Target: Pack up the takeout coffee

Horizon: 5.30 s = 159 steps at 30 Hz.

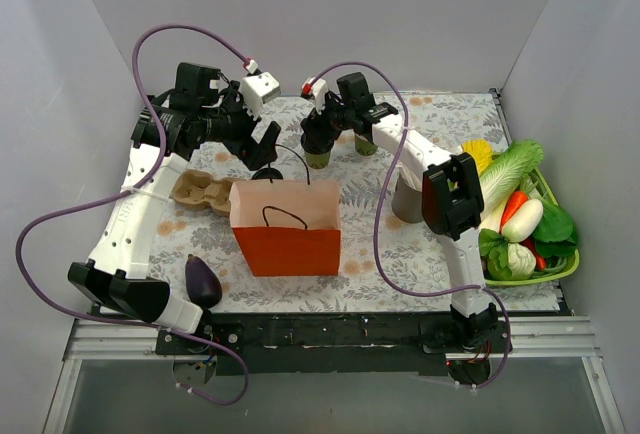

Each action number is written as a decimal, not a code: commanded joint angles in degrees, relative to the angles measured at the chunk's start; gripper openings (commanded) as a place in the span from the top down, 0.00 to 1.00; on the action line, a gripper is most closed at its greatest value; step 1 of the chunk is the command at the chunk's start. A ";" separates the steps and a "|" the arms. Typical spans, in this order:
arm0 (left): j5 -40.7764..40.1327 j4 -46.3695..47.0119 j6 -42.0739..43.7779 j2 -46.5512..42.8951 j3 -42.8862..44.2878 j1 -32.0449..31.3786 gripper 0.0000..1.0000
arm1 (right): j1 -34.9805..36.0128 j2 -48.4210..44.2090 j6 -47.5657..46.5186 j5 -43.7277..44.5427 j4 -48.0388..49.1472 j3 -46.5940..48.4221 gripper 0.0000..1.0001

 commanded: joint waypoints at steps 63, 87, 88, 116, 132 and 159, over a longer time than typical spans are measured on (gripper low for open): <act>0.10 0.92 -0.27 -3.43 -3.70 -0.11 0.05 | -1.19 -4.45 2.87 2.01 -2.15 -3.83 0.18; -6.67 15.06 -3.18 -3.70 -4.84 -0.02 0.04 | -3.21 -31.42 -9.61 -1.24 -17.44 -22.70 0.32; -6.85 15.68 -3.09 -3.79 -5.28 -0.02 0.04 | -3.21 -32.92 -9.96 -1.24 -17.44 -24.73 0.32; -3.07 21.93 -4.67 -6.60 -14.16 -0.02 0.04 | -3.21 -57.11 -32.55 -9.41 -27.36 -58.32 0.23; -2.37 23.07 -5.28 -9.67 -18.20 -0.02 0.04 | -3.21 -48.32 -44.59 -6.95 -47.14 -42.33 0.02; -2.72 23.51 -5.28 -10.20 -20.57 0.06 0.04 | -0.49 -43.30 -49.96 -4.93 -51.28 -39.77 0.02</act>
